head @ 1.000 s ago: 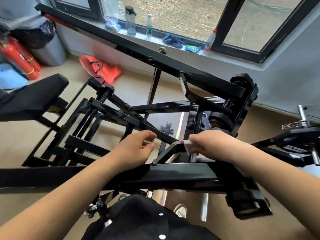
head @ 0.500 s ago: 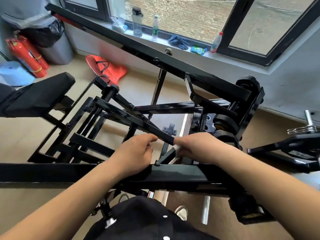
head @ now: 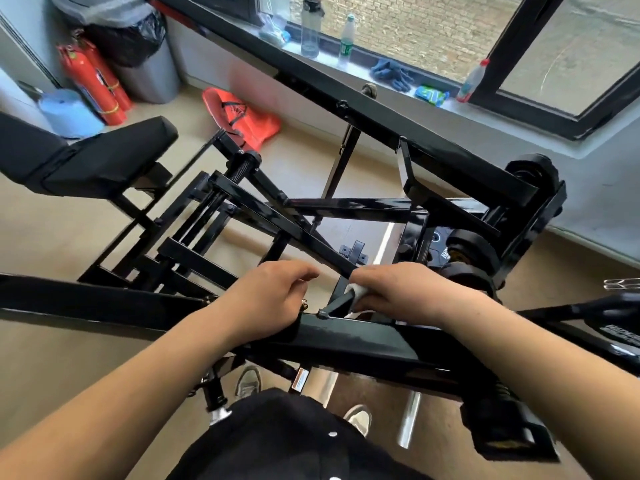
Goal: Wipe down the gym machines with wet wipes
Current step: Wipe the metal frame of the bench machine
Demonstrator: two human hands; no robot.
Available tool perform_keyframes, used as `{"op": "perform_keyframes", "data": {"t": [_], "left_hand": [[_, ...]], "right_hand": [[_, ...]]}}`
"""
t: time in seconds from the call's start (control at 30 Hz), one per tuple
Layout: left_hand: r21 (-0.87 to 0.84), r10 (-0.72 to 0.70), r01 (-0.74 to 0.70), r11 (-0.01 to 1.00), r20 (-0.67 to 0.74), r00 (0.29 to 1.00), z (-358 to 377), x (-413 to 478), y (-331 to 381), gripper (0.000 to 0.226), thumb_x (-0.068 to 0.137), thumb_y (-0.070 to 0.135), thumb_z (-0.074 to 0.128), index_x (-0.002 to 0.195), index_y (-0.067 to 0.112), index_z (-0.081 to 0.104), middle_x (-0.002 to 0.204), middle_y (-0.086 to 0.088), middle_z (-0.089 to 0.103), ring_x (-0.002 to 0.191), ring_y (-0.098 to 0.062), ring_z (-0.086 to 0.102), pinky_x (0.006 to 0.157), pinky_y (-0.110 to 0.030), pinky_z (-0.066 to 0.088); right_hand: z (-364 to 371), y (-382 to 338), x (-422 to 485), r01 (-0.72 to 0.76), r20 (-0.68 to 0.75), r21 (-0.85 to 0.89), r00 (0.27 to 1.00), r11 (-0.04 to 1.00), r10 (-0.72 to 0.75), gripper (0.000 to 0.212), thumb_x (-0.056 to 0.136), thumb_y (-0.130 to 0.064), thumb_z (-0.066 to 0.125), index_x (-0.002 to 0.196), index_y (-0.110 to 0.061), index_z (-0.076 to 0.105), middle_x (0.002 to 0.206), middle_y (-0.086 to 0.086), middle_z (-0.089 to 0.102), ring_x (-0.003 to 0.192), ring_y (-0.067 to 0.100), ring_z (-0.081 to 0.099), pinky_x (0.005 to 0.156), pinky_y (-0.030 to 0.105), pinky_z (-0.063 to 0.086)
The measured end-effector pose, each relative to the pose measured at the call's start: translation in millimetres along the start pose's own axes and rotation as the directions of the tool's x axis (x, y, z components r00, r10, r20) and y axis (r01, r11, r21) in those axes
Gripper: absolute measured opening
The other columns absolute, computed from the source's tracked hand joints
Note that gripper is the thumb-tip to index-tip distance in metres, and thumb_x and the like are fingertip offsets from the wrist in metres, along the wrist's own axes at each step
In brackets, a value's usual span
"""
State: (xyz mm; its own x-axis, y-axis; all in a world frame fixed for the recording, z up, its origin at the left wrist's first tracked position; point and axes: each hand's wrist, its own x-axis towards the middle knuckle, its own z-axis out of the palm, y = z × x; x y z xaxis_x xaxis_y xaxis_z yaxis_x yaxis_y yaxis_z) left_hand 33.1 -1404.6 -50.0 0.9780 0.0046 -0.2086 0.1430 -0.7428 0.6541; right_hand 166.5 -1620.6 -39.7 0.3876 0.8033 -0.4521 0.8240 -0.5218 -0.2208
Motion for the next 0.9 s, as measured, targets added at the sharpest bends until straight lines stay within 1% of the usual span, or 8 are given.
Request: {"op": "perform_keyframes", "data": {"t": [0.13, 0.2, 0.27, 0.37, 0.43, 0.63, 0.77, 0.9], "left_hand": [[-0.027, -0.006, 0.005, 1.000, -0.009, 1.000, 2.1, 4.1, -0.4, 0.036, 0.103, 0.012, 0.053, 0.135, 0.022, 0.064, 0.130, 0.009, 0.066, 0.120, -0.003, 0.059, 0.093, -0.001, 0.034], [-0.040, 0.012, -0.012, 0.999, -0.007, 1.000, 5.9, 9.2, 4.1, 0.035, 0.102, 0.013, 0.054, 0.135, 0.022, 0.064, 0.130, 0.009, 0.067, 0.119, -0.004, 0.060, 0.099, -0.008, 0.041], [-0.049, 0.034, -0.034, 0.998, -0.013, 0.999, 10.4, 14.3, 9.9, 0.035, 0.102, 0.015, 0.055, 0.134, 0.023, 0.064, 0.129, 0.009, 0.068, 0.119, -0.006, 0.061, 0.106, -0.023, 0.047], [-0.081, 0.066, -0.067, 0.994, -0.011, 0.998, 12.4, 19.8, 17.9, 0.036, 0.102, 0.015, 0.056, 0.137, 0.024, 0.063, 0.130, 0.012, 0.066, 0.122, -0.004, 0.059, 0.108, -0.026, 0.047], [-0.106, 0.071, -0.072, 0.992, -0.014, 0.997, 11.8, 22.2, 17.9, 0.038, 0.102, 0.013, 0.056, 0.139, 0.023, 0.061, 0.130, 0.012, 0.064, 0.124, -0.003, 0.058, 0.109, -0.025, 0.046], [-0.098, 0.065, -0.065, 0.993, -0.002, 0.998, 11.1, 16.1, 3.0, 0.039, 0.102, 0.014, 0.058, 0.139, 0.024, 0.060, 0.127, 0.015, 0.064, 0.122, -0.002, 0.059, 0.108, -0.030, 0.049], [-0.101, 0.081, -0.080, 0.992, 0.004, 0.997, 5.4, 11.6, -3.2, 0.039, 0.102, 0.016, 0.057, 0.139, 0.024, 0.061, 0.133, 0.011, 0.065, 0.123, 0.000, 0.058, 0.109, -0.023, 0.046], [-0.095, 0.070, -0.074, 0.993, -0.046, 0.996, -14.1, -2.8, -21.6, 0.039, 0.102, 0.016, 0.058, 0.140, 0.023, 0.060, 0.132, 0.015, 0.063, 0.122, 0.005, 0.055, 0.106, -0.011, 0.041]], "right_hand": [[12.8, 44.6, -38.3, -0.109, -0.148, -0.250, 0.986, 0.962, 0.073, 0.047, 0.099, -0.067, 0.020, 0.095, -0.027, 0.046, 0.081, -0.007, 0.069, 0.093, 0.018, 0.071, 0.119, 0.038, 0.034], [17.5, 52.6, -57.2, -0.162, -0.246, -0.233, 0.964, 0.959, 0.103, 0.052, 0.100, -0.063, 0.017, 0.088, -0.026, 0.052, 0.096, -0.009, 0.074, 0.105, 0.011, 0.071, 0.123, 0.039, 0.029], [10.6, 48.7, -75.4, -0.221, -0.237, -0.100, 0.952, 0.970, 0.192, 0.061, 0.102, -0.060, 0.012, 0.106, -0.027, 0.063, 0.123, -0.009, 0.070, 0.128, 0.007, 0.060, 0.126, 0.035, 0.026], [-23.6, 27.1, -111.7, -0.237, -0.099, 0.314, 0.955, 0.919, 0.280, 0.054, 0.100, -0.064, 0.021, 0.118, -0.030, 0.059, 0.116, -0.014, 0.068, 0.115, 0.007, 0.062, 0.103, 0.036, 0.048], [-30.9, 7.2, -125.6, -0.247, -0.059, 0.428, 0.952, 0.870, 0.299, 0.048, 0.101, -0.063, 0.027, 0.118, -0.031, 0.059, 0.107, -0.017, 0.068, 0.102, 0.002, 0.062, 0.094, 0.030, 0.049], [22.4, -54.3, -92.3, -0.318, -0.142, 0.055, 0.936, 0.947, 0.322, 0.059, 0.100, -0.058, 0.003, 0.106, -0.031, 0.056, 0.106, -0.010, 0.068, 0.100, 0.018, 0.065, 0.085, 0.039, 0.050], [14.8, -83.2, -57.2, -0.334, -0.132, 0.097, 0.929, 0.938, 0.345, 0.042, 0.108, -0.053, 0.018, 0.092, -0.027, 0.048, 0.101, -0.005, 0.067, 0.099, 0.026, 0.065, 0.073, 0.039, 0.042], [-5.3, -102.6, -55.0, -0.299, -0.099, 0.246, 0.939, 0.922, 0.330, 0.039, 0.108, -0.053, 0.016, 0.089, -0.034, 0.045, 0.089, -0.014, 0.054, 0.097, 0.014, 0.058, 0.079, 0.036, 0.046]]}}
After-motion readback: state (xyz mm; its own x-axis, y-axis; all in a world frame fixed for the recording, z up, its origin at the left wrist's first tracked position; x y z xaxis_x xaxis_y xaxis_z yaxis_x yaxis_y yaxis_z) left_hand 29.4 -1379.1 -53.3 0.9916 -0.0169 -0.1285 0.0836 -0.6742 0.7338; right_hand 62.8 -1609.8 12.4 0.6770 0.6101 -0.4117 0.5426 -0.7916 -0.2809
